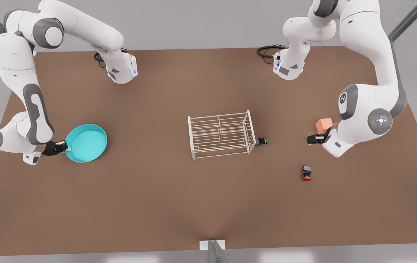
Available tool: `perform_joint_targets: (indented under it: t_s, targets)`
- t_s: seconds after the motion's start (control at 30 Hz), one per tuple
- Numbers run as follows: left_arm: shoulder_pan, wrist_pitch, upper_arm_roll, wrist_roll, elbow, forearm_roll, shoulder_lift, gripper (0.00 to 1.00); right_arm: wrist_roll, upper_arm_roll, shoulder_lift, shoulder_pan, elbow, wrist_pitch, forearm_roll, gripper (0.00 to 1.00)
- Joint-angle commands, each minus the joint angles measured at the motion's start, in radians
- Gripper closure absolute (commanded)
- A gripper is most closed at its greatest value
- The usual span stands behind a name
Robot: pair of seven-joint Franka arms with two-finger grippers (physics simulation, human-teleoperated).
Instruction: Place the plate on the shelf with right arm and place the red button switch in the plate with left arm
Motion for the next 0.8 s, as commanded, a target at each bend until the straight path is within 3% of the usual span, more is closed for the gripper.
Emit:
perform_joint_targets:
  t_s: [0.0,0.4,0.67,0.77]
  targets:
    - [0.001,0.058,0.001,-0.006,0.001,0.003,-0.004,0.0,-0.024,0.003,-0.009,0.0,0.002,-0.037,-0.005,0.83]
    - [0.001,-0.005,0.001,-0.009,-0.002,0.001,-0.023,0.0,-0.037,0.07,-0.107,-0.001,0.026,-0.243,0.096,0.84]
    - [0.001,-0.013,0.003,-0.002,-0.017,0.014,-0.029,0.0,0.012,0.216,-0.171,0.002,0.079,-0.309,0.159,0.84]
    - [0.019,0.131,0.004,0.004,-0.003,0.043,0.048,0.0,0.103,0.304,-0.191,0.002,0.089,-0.327,0.159,0.84]
